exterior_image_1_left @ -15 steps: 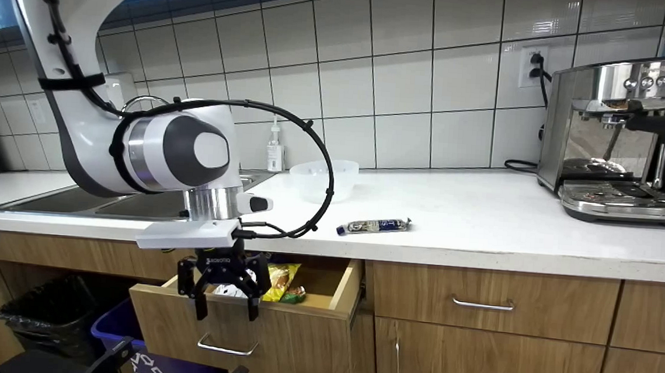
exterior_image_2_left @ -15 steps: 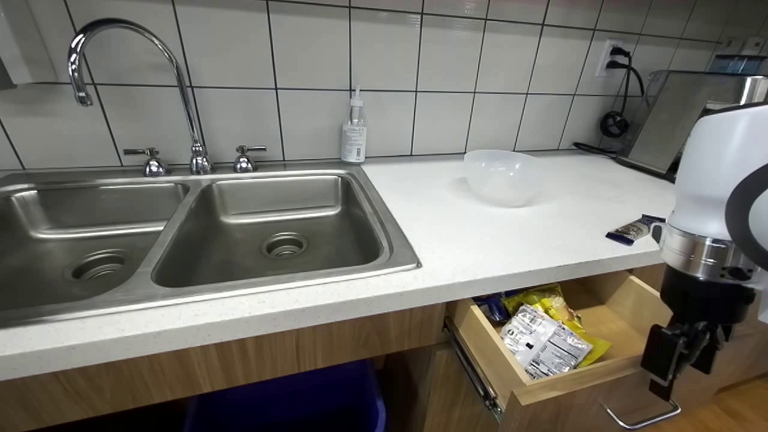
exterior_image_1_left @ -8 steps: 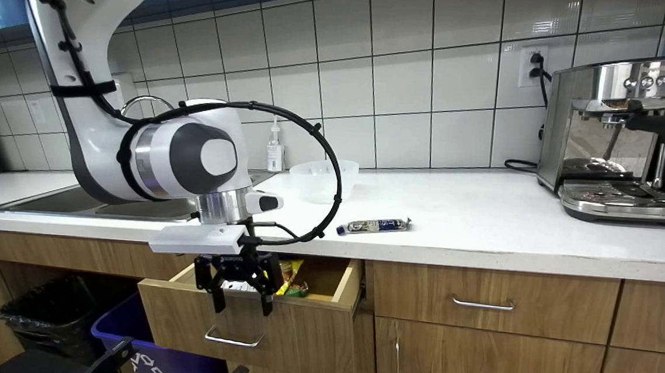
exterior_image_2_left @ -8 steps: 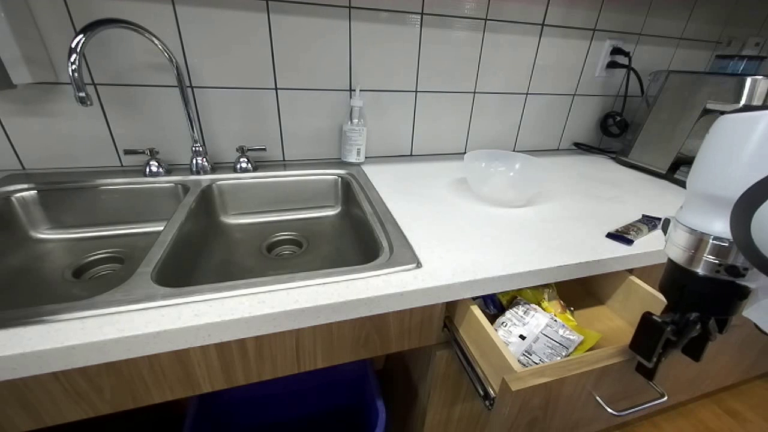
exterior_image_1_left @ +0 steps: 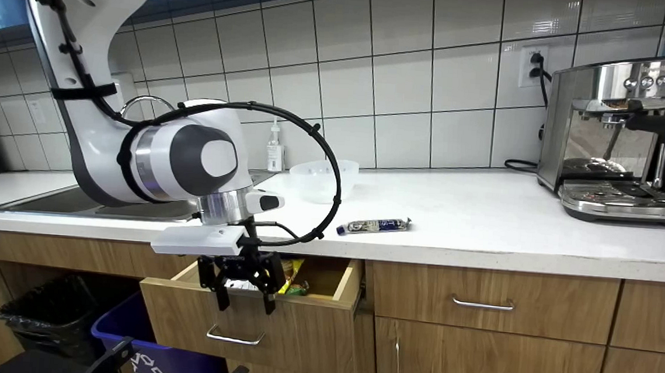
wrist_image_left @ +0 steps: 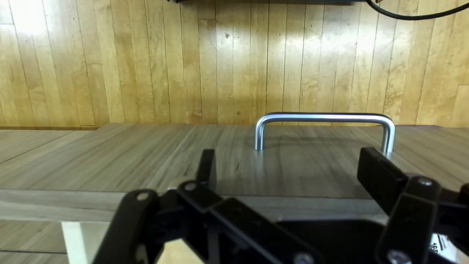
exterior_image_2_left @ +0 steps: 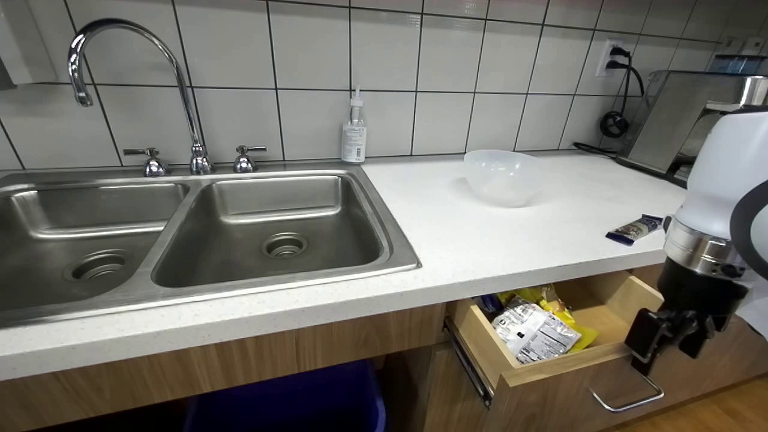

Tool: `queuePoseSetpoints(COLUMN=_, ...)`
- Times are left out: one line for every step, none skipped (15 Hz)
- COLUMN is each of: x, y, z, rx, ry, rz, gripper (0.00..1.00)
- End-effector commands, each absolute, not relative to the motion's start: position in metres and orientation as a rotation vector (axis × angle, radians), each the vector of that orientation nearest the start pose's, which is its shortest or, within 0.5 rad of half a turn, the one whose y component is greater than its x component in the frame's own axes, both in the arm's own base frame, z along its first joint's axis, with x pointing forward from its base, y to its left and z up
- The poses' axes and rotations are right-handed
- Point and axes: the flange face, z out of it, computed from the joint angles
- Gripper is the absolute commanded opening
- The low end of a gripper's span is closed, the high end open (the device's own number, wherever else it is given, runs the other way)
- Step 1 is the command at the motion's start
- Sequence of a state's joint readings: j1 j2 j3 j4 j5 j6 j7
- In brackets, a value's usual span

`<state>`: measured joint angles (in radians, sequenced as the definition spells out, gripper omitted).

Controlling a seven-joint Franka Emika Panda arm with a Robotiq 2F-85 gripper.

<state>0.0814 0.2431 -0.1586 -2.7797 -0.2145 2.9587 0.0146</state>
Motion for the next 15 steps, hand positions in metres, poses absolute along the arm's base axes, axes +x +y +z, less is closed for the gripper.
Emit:
queuePoseSetpoints(x=0.371, y=-0.021, z=0.146, rx=-3.213, ry=-0.164, rz=0.015, gripper=1.00)
queuePoseSetpoints(x=0.372, y=-0.021, z=0.148, rx=-3.214, ry=-0.154, rz=0.002, gripper=1.00)
queuePoseSetpoints(x=0.374, y=-0.022, z=0.150, rx=-3.213, ry=-0.139, rz=-0.015, gripper=1.00)
queuePoseSetpoints(x=0.375, y=-0.023, z=0.152, rx=-3.211, ry=-0.127, rz=-0.033, gripper=1.00)
queuePoseSetpoints(x=0.377, y=-0.024, z=0.154, rx=-3.212, ry=-0.120, rz=-0.048, gripper=1.00)
queuePoseSetpoints(x=0.379, y=-0.025, z=0.156, rx=-3.212, ry=-0.114, rz=-0.063, gripper=1.00)
queuePoseSetpoints(x=0.383, y=-0.026, z=0.158, rx=-3.213, ry=-0.112, rz=-0.076, gripper=1.00)
queuePoseSetpoints(x=0.386, y=-0.026, z=0.158, rx=-3.214, ry=-0.112, rz=-0.084, gripper=1.00)
queuePoseSetpoints(x=0.389, y=-0.025, z=0.158, rx=-3.214, ry=-0.113, rz=-0.086, gripper=1.00)
queuePoseSetpoints(x=0.392, y=-0.024, z=0.158, rx=-3.215, ry=-0.117, rz=-0.089, gripper=1.00)
queuePoseSetpoints(x=0.395, y=-0.023, z=0.158, rx=-3.215, ry=-0.121, rz=-0.093, gripper=1.00)
queuePoseSetpoints(x=0.397, y=-0.022, z=0.157, rx=-3.215, ry=-0.121, rz=-0.096, gripper=1.00)
queuePoseSetpoints(x=0.401, y=-0.021, z=0.157, rx=-3.215, ry=-0.125, rz=-0.101, gripper=1.00)
queuePoseSetpoints(x=0.405, y=-0.020, z=0.157, rx=-3.214, ry=-0.130, rz=-0.108, gripper=1.00)
queuePoseSetpoints(x=0.409, y=-0.019, z=0.157, rx=-3.214, ry=-0.131, rz=-0.113, gripper=1.00)
